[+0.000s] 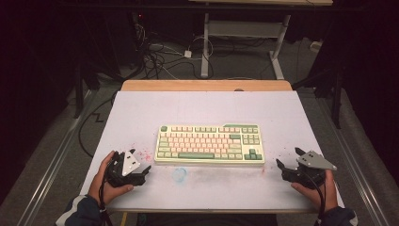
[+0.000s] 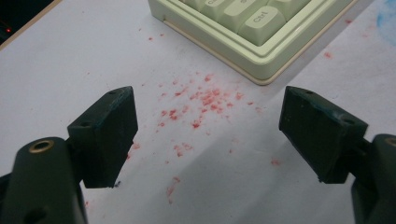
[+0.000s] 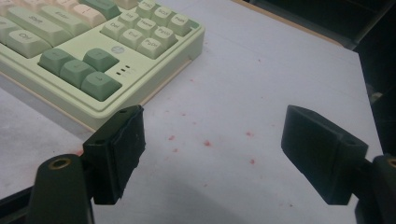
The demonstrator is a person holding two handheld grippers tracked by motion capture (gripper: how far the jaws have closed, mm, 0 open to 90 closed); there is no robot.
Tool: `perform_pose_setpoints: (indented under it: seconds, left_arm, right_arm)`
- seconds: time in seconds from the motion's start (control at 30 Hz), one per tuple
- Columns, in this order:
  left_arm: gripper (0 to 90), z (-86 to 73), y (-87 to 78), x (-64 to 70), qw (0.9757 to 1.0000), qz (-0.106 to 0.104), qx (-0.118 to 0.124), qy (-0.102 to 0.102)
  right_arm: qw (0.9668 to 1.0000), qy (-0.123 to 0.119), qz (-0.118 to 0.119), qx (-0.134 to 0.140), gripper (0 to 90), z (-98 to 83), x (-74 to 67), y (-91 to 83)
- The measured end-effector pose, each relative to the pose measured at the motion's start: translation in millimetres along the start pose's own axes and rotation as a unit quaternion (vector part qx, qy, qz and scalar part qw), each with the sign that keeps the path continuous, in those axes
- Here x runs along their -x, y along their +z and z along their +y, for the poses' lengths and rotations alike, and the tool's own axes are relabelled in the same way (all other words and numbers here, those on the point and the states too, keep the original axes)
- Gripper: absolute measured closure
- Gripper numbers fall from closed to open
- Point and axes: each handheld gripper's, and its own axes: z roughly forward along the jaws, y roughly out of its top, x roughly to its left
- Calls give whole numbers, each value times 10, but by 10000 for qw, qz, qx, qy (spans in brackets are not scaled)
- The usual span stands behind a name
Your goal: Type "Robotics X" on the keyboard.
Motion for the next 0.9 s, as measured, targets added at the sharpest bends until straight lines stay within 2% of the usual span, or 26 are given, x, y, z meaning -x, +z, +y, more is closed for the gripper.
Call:
perform_pose_setpoints:
  seconds: [0.43, 0.6, 0.9]
  left_arm:
    - [174, -1, -15, 24, 9999, -94, 30, 69]
    - [175, -4, -3, 31, 9999, -101, -12, 97]
    - [178, -7, -16, 36, 9999, -107, 2, 107]
  right_arm:
    - [9998, -159, -72, 80, 223, 44, -52, -31]
    - [9999, -91, -88, 73, 223, 30, -35, -40]
    - [9999, -127, -79, 76, 223, 37, -52, -42]
